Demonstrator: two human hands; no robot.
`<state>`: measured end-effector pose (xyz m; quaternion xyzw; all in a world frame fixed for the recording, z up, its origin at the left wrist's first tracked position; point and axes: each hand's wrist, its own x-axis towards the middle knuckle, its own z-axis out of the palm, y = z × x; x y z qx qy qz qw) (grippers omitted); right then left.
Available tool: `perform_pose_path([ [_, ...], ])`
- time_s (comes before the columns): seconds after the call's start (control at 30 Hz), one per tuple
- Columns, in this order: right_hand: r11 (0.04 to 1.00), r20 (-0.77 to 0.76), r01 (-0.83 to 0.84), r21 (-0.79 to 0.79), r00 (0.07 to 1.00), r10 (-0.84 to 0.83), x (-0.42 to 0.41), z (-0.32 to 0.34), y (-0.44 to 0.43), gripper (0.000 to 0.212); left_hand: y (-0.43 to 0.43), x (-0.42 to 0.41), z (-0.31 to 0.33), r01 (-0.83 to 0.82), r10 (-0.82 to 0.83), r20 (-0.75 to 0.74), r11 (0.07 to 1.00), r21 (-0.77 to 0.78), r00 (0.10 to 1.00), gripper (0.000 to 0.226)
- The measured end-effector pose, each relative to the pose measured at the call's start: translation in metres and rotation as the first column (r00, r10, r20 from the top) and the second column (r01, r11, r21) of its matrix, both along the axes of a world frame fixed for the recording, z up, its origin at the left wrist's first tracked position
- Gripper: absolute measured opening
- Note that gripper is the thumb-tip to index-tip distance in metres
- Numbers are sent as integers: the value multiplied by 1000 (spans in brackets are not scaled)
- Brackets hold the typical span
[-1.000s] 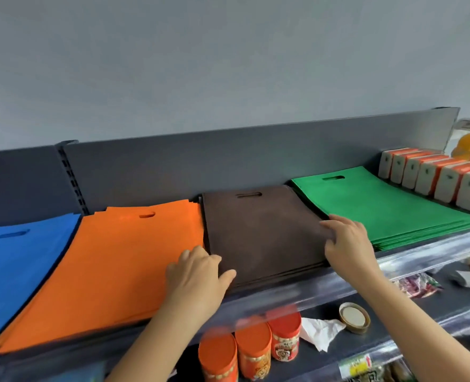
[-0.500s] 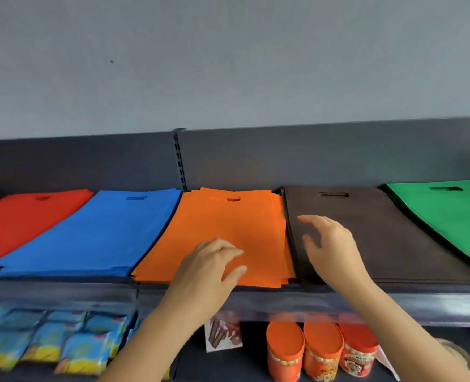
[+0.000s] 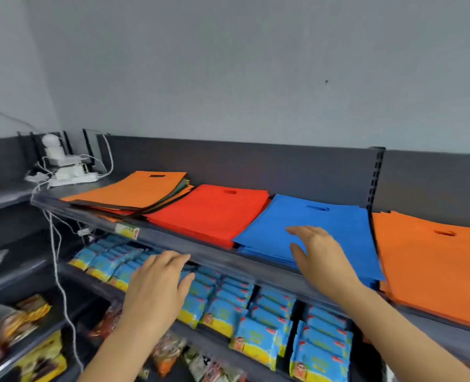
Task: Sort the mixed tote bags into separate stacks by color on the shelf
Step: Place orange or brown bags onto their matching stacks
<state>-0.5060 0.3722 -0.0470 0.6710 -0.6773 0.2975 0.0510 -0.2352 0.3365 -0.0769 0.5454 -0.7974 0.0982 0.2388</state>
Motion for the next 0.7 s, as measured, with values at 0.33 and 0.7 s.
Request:
perform_pose_path([
  [0.33, 972, -53, -234, 3, 971, 234, 182, -3, -112, 38, -67, 151, -8, -138, 139, 3, 990, -39, 990, 32],
  [0.7, 936, -14, -338, 100, 940, 341, 256, -3, -256, 37, -161, 221, -17, -217, 218, 62, 976, -25, 974, 29],
])
